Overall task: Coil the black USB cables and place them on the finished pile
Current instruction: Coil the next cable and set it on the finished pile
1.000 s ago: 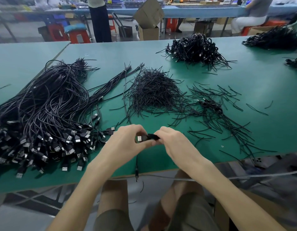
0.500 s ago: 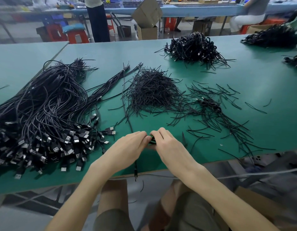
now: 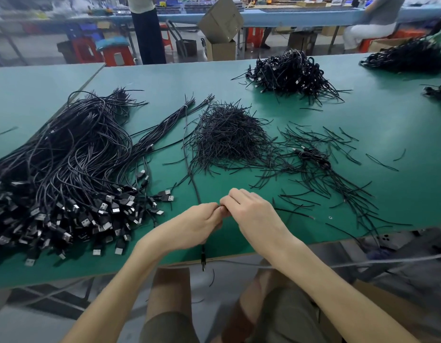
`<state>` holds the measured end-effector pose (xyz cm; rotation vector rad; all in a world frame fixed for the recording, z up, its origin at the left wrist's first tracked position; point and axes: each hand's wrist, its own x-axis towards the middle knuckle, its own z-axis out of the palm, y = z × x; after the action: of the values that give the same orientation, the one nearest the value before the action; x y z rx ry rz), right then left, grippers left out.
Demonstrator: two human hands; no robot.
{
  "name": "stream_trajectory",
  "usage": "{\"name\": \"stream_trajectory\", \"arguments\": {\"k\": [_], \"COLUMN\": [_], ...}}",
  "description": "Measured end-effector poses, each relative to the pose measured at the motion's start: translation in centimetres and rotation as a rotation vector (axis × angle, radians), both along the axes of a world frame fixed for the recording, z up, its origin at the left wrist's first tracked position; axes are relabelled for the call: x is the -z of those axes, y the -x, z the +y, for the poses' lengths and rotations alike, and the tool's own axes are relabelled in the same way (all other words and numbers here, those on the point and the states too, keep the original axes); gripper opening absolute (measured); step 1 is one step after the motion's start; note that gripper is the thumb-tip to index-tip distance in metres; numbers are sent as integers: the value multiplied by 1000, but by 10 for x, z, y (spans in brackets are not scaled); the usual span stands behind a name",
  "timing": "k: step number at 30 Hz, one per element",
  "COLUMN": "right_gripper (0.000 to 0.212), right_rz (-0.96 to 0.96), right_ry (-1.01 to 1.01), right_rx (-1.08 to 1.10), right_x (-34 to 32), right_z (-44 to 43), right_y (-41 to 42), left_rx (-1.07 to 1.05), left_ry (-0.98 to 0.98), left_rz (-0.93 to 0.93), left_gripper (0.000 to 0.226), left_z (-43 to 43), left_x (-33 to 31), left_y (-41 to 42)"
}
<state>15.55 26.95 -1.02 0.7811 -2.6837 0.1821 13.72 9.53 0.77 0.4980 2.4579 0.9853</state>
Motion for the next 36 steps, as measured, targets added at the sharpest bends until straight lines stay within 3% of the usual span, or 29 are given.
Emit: {"name": "stream_trajectory", "arguments": {"k": [3, 5, 9, 12, 15, 22, 29, 32, 36], "right_gripper": [57, 71, 36, 25, 40, 67, 25, 29, 22], "right_rz": [105, 153, 269, 47, -137, -276, -473, -489, -279], "right_ry": [27, 33, 132, 247, 276, 25, 50, 29, 25], "right_rx": [53, 112, 114, 275, 549, 704, 685, 631, 552], "right_x": [4, 2, 6, 8, 9, 5, -5, -10, -7], "right_z": [-1, 3, 15, 25, 46, 33, 35, 40, 36], "right_y": [7, 10, 16, 28, 51, 90, 100, 96, 86], "left_rx": [-106, -203, -486, -561, -547, -393, -370, -380, -397], "left_ry": [16, -107, -505, -581, -625, -593, -623, -660, -674], "left_rz": [182, 169, -143, -86, -22, 0, -14, -17, -25], "left_gripper": [38, 34, 27, 25, 25, 28, 29, 29, 29], "left_z": [3, 6, 8, 10, 18, 15, 16, 15, 12], "left_x": [13, 17, 23, 27, 27, 27, 25, 24, 28], "left_y": [3, 10, 23, 25, 23, 23, 21, 22, 20]}}
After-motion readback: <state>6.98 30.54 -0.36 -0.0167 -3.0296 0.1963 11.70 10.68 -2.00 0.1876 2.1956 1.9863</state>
